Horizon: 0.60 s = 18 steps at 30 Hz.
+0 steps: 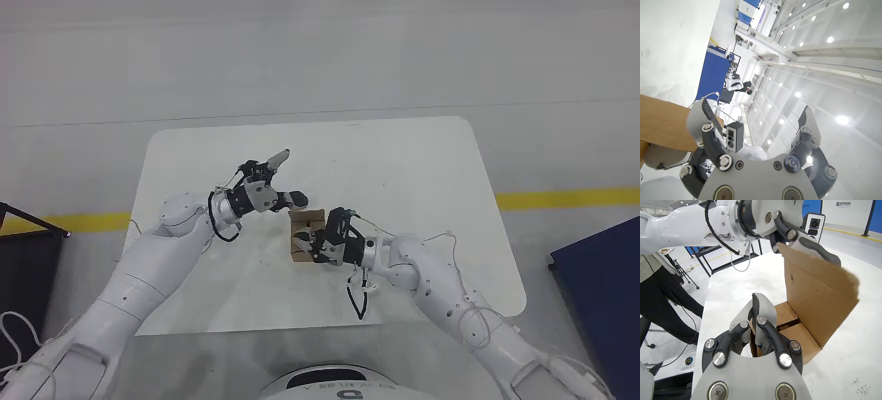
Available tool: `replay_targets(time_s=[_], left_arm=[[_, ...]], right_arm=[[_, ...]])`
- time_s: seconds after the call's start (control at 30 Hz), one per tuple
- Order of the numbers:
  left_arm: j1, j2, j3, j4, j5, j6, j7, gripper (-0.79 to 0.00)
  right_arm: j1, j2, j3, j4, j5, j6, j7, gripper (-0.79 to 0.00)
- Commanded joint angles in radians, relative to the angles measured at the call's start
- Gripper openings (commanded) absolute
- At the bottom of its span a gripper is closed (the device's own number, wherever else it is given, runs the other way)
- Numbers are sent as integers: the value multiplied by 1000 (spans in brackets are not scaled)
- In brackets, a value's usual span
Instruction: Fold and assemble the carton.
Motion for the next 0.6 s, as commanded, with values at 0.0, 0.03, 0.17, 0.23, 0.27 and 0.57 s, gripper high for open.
replay_targets(time_s=[0.0,0.03,0.17,0.23,0.27,0.57], left_arm=[[6,0,-1,-4,11,15,-23,0],[11,0,-1,-7,18,22,-31,0],[22,1,-7,-10,51,59,-30,0],[27,1,-11,-10,60,70,-14,0],[31,0,-13,-12,65,74,-6,0],[35,-8,5,-53,162,128,45,0]], right_arm=[[1,0,1,2,-1,-1,-1,-785],[1,-1,1,3,-1,-1,-3,-785],[1,-1,3,6,-2,-12,-15,-785],[3,1,1,-17,-41,-52,-45,-785],[0,3,3,-25,-62,-66,-59,-785],[-35,22,20,-84,-156,-152,-112,-785]])
